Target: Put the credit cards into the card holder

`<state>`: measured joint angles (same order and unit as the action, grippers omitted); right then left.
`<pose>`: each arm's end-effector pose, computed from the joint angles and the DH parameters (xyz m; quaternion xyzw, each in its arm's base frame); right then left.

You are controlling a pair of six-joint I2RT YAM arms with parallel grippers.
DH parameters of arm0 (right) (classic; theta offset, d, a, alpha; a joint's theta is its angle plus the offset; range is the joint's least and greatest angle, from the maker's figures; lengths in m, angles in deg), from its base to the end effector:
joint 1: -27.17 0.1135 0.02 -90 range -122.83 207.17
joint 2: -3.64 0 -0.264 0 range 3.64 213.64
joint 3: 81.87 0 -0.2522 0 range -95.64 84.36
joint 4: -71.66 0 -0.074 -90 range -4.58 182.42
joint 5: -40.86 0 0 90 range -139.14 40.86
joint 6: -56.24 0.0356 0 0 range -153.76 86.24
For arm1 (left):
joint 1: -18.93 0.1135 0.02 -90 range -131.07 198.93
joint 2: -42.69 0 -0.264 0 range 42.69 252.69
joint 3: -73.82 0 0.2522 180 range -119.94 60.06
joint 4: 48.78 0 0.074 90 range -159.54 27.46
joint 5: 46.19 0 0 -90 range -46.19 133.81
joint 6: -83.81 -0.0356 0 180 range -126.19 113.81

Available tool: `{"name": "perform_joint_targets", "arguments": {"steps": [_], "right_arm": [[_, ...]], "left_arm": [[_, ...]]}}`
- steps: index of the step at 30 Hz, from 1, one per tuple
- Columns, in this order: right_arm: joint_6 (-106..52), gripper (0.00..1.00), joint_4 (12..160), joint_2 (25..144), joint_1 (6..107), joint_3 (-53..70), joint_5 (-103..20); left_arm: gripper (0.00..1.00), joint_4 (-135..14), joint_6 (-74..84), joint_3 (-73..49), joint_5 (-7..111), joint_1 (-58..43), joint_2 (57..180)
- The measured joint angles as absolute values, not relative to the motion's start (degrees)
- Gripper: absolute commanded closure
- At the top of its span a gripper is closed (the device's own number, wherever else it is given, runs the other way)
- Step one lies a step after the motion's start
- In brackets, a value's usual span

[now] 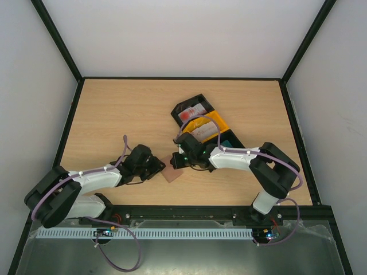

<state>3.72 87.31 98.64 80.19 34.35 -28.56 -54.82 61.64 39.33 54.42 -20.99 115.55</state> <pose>0.1898 0.2728 0.1674 -0.1888 0.8978 0.3738 0.1366 0.1628 -0.1448 0.1330 -0.1866 0.8995 -0.3619 0.1586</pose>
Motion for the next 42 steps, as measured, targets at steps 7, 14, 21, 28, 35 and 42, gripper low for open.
{"name": "perform_joint_targets", "arguments": {"steps": [7,14,21,28,35,42], "right_arm": [[3.7,0.98,87.2,99.8,80.4,34.3,-27.5],[2.5,0.98,86.7,100.8,80.7,34.3,-27.4],[1.8,0.98,86.3,101.4,80.8,34.3,-27.4],[1.1,0.98,86.0,101.9,81.2,34.3,-27.5],[1.2,0.98,84.5,102.7,81.7,34.3,-27.4],[2.7,0.98,81.3,102.3,81.9,36.4,-27.4]], "left_arm": [[0.58,-55.2,61.1,39.2,54.0,-21.0,115.6],[0.58,-55.2,60.9,39.2,53.9,-21.0,115.6],[0.58,-55.2,60.9,39.2,53.9,-21.0,115.6],[0.58,-55.2,60.9,39.2,53.9,-21.0,115.6],[0.58,-55.3,60.9,39.1,53.9,-21.0,115.6],[0.59,-55.3,60.9,39.1,53.8,-21.0,115.6]]}}
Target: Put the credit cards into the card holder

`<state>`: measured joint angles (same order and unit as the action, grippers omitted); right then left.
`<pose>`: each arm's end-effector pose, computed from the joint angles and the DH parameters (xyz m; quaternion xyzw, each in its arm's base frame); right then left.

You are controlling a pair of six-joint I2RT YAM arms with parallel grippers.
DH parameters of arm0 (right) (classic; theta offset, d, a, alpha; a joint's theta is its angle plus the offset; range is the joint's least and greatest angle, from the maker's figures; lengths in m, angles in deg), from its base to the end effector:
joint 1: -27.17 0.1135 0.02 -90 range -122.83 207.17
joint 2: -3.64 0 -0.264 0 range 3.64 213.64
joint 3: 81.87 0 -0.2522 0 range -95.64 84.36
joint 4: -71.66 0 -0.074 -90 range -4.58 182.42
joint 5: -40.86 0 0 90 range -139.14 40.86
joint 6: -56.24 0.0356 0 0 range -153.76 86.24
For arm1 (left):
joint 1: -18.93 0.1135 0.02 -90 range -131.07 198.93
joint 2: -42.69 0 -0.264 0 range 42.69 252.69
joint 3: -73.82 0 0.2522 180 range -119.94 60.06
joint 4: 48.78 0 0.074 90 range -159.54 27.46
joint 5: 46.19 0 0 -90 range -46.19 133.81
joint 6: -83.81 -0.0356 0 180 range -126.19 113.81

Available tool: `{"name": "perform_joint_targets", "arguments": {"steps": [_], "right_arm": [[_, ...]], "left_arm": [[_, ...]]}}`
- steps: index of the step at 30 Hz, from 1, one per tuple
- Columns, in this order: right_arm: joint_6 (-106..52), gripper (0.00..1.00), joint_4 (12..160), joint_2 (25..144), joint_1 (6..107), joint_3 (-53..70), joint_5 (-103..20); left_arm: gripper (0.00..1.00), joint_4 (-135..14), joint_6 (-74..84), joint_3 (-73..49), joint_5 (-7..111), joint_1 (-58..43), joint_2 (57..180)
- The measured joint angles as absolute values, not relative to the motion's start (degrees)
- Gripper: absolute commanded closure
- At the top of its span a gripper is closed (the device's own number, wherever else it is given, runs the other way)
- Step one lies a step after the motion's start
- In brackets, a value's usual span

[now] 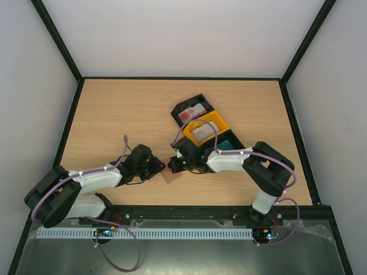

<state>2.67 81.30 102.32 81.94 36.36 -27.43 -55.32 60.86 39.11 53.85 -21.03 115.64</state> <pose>0.1826 0.2813 0.1453 -0.2142 0.8896 0.3821 0.1294 0.1632 -0.1448 0.1330 -0.1827 0.9019 -0.3559 0.1628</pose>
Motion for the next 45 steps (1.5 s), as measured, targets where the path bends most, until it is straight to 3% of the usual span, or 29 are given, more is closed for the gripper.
{"name": "perform_joint_targets", "arguments": {"steps": [14,45], "right_arm": [[9.1,0.98,69.3,101.0,82.0,43.5,-27.4],[13.0,0.98,57.5,100.3,85.0,51.3,-31.2]], "left_arm": [[0.59,-55.4,60.9,39.1,53.8,-21.0,115.6],[0.68,-52.8,60.9,38.5,53.8,-21.0,118.5]]}}
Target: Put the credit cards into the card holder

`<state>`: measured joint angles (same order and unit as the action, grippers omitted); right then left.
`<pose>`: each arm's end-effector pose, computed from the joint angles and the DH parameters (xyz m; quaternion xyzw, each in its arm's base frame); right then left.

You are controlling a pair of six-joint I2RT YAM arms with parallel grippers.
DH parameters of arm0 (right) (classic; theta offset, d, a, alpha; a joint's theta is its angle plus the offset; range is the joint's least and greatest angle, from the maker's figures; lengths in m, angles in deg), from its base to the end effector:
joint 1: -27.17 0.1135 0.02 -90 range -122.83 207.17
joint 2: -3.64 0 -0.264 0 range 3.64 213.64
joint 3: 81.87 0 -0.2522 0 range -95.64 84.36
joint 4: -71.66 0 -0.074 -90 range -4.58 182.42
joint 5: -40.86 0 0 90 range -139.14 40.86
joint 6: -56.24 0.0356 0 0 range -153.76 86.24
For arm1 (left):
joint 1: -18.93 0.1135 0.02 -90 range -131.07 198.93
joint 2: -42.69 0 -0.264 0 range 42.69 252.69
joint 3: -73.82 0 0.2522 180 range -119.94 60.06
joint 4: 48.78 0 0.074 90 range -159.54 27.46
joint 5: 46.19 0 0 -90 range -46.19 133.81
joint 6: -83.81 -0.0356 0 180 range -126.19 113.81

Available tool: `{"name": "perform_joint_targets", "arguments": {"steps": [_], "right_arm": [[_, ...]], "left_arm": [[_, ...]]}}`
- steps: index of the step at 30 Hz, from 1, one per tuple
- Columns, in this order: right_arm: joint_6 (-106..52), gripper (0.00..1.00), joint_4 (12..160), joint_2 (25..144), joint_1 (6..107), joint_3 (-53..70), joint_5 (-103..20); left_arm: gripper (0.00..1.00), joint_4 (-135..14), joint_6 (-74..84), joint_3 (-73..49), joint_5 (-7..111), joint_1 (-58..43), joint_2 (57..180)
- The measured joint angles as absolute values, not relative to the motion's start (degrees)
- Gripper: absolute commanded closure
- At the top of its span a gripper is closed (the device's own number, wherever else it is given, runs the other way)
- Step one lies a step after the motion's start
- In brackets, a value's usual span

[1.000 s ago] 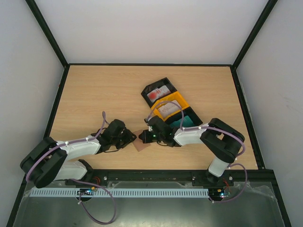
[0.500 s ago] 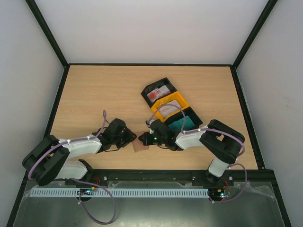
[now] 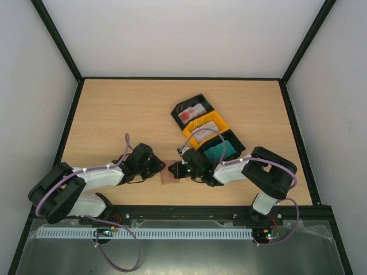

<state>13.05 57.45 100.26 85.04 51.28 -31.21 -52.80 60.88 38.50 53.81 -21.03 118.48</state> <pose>0.1508 0.2608 0.1205 -0.1556 0.8674 0.4423 0.1663 0.1684 -0.1492 0.1293 -0.1825 0.9010 -0.3576 0.1645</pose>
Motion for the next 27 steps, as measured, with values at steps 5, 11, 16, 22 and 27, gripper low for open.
{"name": "perform_joint_targets", "arguments": {"steps": [5,11,16,22,27], "right_arm": [[13.0,0.98,56.3,100.3,85.5,52.1,-32.0],[13.0,0.98,54.6,100.7,86.0,52.9,-33.0],[12.9,0.98,53.6,101.2,86.9,53.2,-34.4],[12.8,0.98,53.6,101.2,89.3,53.3,-37.4],[12.7,0.98,54.5,100.7,91.2,53.0,-41.8]], "left_arm": [[0.68,-52.7,60.9,38.5,53.8,-21.0,118.6],[0.68,-52.6,60.9,38.5,53.8,-21.0,118.8],[0.68,-52.6,60.9,38.5,53.8,-21.0,119.2],[0.69,-51.7,60.9,38.1,53.8,-21.0,119.7],[0.69,-51.7,60.9,38.1,53.8,-21.0,119.7]]}}
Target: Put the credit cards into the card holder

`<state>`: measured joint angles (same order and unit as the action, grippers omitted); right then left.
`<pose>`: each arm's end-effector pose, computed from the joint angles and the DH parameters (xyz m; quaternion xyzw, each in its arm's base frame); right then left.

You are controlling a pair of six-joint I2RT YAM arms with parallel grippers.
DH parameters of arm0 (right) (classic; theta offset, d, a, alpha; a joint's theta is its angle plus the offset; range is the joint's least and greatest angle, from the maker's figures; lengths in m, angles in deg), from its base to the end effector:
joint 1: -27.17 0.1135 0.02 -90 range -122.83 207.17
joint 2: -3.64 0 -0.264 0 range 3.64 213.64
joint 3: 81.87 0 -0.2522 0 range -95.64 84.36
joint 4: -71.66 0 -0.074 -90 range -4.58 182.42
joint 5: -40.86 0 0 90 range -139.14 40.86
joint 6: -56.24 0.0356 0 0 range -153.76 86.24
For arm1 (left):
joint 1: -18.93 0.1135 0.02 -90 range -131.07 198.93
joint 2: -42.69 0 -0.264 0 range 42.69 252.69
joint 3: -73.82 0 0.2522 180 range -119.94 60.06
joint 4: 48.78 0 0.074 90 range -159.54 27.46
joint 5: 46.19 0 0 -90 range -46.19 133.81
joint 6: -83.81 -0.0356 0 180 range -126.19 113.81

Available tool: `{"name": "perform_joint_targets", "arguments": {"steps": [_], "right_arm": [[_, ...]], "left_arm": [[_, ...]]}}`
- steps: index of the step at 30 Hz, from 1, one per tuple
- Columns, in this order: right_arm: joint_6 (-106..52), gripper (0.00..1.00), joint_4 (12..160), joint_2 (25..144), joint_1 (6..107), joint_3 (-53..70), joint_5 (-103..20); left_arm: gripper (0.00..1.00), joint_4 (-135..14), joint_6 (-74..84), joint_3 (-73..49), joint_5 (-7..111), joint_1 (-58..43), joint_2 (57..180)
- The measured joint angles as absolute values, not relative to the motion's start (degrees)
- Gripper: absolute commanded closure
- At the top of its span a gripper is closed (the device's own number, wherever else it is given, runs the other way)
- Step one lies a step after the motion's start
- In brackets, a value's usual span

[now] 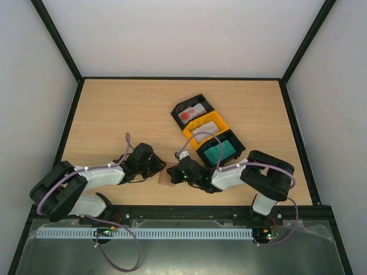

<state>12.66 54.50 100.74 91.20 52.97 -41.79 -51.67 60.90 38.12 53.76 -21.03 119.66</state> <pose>0.1264 0.2698 0.1146 -0.1647 0.8693 0.4123 0.2171 0.1710 -0.1513 0.1284 -0.1824 0.8999 -0.3595 0.1664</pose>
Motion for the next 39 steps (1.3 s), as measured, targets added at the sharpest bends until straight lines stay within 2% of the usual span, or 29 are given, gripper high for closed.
{"name": "perform_joint_targets", "arguments": {"steps": [6,12,20,24,32,35,39], "right_arm": [[12.1,0.98,57.5,100.1,93.7,51.7,-47.4],[9.7,0.98,60.0,101.2,97.3,50.0,-54.6],[8.9,0.97,60.7,102.0,100.0,49.3,-60.9],[8.9,0.83,65.8,101.6,100.1,46.2,-61.0],[10.6,0.52,83.0,100.0,96.4,36.1,-55.2],[11.2,0.44,88.5,97.4,95.0,33.6,-54.0],[13.0,0.41,91.7,92.0,93.8,33.6,-53.5]], "left_arm": [[0.67,-52.6,60.9,38.1,53.6,-21.1,118.9],[0.66,-60.2,60.4,36.5,52.8,-21.1,115.8],[0.58,-65.4,59.5,36.5,52.8,-20.6,109.0],[0.49,-67.6,58.6,36.9,53.0,-20.5,105.4],[0.38,-68.9,56.4,37.8,54.3,-19.9,102.7],[0.37,-68.9,55.7,38.8,54.8,-19.3,102.6],[0.44,-68.6,54.0,40.4,58.4,-19.4,102.8]]}}
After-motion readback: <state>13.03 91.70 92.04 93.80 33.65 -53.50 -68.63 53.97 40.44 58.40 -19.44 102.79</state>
